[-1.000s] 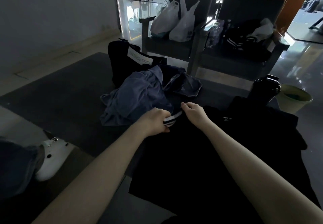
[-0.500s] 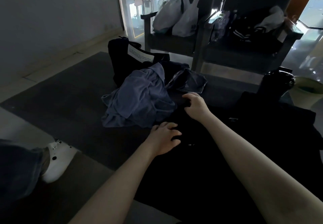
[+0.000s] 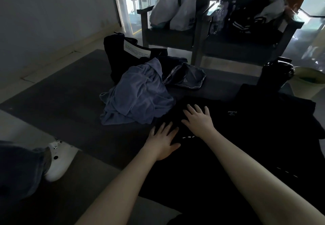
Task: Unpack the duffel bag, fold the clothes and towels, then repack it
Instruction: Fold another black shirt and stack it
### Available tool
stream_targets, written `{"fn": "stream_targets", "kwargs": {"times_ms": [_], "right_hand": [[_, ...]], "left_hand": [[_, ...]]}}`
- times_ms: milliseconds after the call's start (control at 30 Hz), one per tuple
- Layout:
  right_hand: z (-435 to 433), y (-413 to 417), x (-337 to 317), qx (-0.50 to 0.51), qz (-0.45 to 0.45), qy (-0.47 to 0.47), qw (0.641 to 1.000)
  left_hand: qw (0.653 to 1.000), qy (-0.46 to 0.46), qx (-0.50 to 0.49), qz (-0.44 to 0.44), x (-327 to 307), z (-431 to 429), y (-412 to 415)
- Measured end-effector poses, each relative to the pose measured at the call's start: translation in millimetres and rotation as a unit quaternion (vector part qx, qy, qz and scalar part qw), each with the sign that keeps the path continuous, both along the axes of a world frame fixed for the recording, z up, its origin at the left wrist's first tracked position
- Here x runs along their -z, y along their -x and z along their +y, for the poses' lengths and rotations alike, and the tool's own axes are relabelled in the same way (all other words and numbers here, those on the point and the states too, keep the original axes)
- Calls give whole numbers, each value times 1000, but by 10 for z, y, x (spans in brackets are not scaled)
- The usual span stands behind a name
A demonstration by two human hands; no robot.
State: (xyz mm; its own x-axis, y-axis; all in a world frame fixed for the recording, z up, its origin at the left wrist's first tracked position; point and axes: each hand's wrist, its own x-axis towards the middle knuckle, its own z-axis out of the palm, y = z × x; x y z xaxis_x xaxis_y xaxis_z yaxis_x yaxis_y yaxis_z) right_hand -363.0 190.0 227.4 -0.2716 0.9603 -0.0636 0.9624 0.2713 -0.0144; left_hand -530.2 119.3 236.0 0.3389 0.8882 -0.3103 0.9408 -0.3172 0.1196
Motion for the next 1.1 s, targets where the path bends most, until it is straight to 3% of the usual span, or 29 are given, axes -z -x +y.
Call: {"fn": "stream_targets", "kwargs": {"times_ms": [167,300,467,600,833,967,1100], "right_hand": [[-450,-42,29,-43,28,-17,999],[-660,-187,132,-13,50,22,998],[-656,-139,9,-17,-4,15,1000],[-1173,-231,-153,37,75,-10,996],[-2268,-758,-177,113,128,47,984],[-2698,-901,-100,148,110,42,982],[-2957,-1028,16,118,77,62,988]], "left_hand": [[999,-27,-15,25,15,-40,-38],[997,-53,-6,51,12,-168,-87],[998,-56,-23,21,46,-326,-128],[995,-98,-20,29,-11,-399,-163],[984,-155,49,-71,-81,-926,-328],[991,-83,58,-87,-71,-1265,-421],[996,11,84,13,-67,-1426,-415]]}}
